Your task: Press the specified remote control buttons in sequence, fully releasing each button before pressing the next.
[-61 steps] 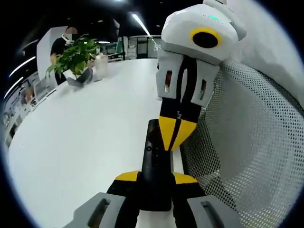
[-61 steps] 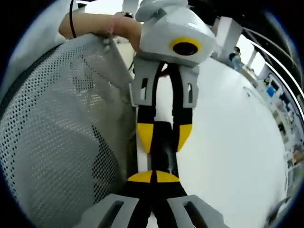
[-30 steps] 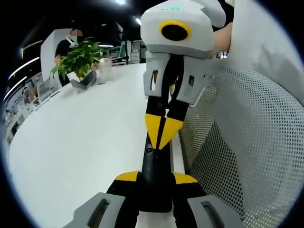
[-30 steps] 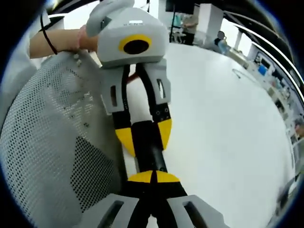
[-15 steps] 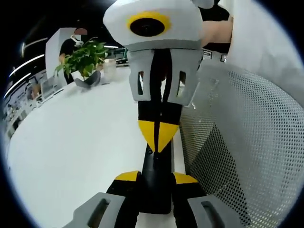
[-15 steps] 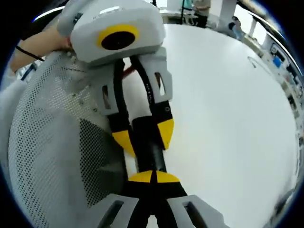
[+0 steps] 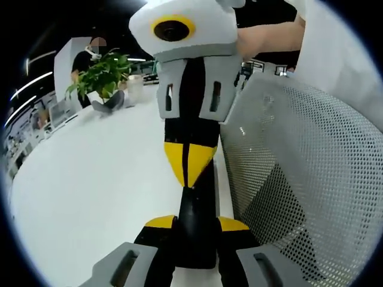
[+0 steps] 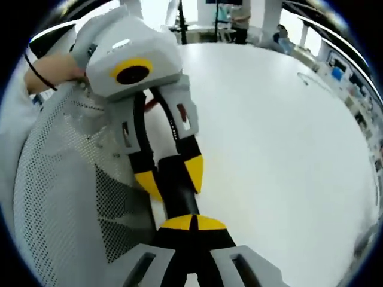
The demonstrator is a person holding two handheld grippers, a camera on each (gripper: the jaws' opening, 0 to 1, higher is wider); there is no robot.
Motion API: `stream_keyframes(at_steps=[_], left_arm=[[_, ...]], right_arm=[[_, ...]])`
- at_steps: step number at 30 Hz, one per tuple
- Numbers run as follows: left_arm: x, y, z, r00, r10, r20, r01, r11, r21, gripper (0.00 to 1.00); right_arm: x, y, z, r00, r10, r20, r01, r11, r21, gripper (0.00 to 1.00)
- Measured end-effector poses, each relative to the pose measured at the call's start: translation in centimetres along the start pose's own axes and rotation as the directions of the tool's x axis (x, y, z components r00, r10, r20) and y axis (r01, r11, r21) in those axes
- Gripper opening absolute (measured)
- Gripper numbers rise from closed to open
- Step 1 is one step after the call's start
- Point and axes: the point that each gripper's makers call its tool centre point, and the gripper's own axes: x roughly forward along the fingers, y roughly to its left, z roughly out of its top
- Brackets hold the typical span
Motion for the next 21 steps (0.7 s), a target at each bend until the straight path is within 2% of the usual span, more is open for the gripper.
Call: stream_keyframes(at_steps=[2, 3, 4, 6, 12, 17, 21], left_arm=[[0.0, 0.02, -0.02, 1.0, -0.002, -0.002, 0.002, 1.0, 0.001, 0.25], [0.02, 0.05, 0.0, 1.0, -0.001, -0.001, 0.001, 1.0, 0.001, 0.25], [0.0, 0.03, -0.01, 1.0, -0.002, 0.0, 0.002, 1.0, 0.001, 0.25], [-0.01, 0.03, -0.01, 1.0, -0.005, -0.001, 0.005, 1.0, 0.002, 0.25], [0.01, 0.02, -0.04, 1.0, -0.004, -0.006, 0.004, 1.0, 0.004, 0.24], [0.04, 0.03, -0.04, 1.0, -0.004, -0.004, 0.005, 1.0, 0.004, 0.24], [0.07, 0.04, -0.06, 1.0, -0.004, -0.004, 0.004, 1.0, 0.002, 0.24]], right_arm=[[0.66, -0.47, -1.32, 0.996, -0.032, -0.079, 0.025, 0.995, -0.092, 0.0], [0.36, -0.09, -0.82, 0.998, -0.002, -0.057, -0.005, 0.994, -0.111, 0.0], [0.41, -0.1, -0.8, 0.999, -0.009, -0.053, 0.005, 0.998, -0.07, 0.0], [0.51, -0.19, -0.75, 0.998, -0.008, -0.057, 0.004, 0.998, -0.07, 0.0], [0.69, -0.47, -0.69, 0.991, 0.078, -0.11, -0.068, 0.993, 0.092, 0.0], [0.82, -0.64, -0.6, 0.987, 0.091, -0.136, -0.077, 0.992, 0.105, 0.0], [0.71, -0.41, -0.68, 0.988, 0.066, -0.143, -0.053, 0.994, 0.095, 0.0]])
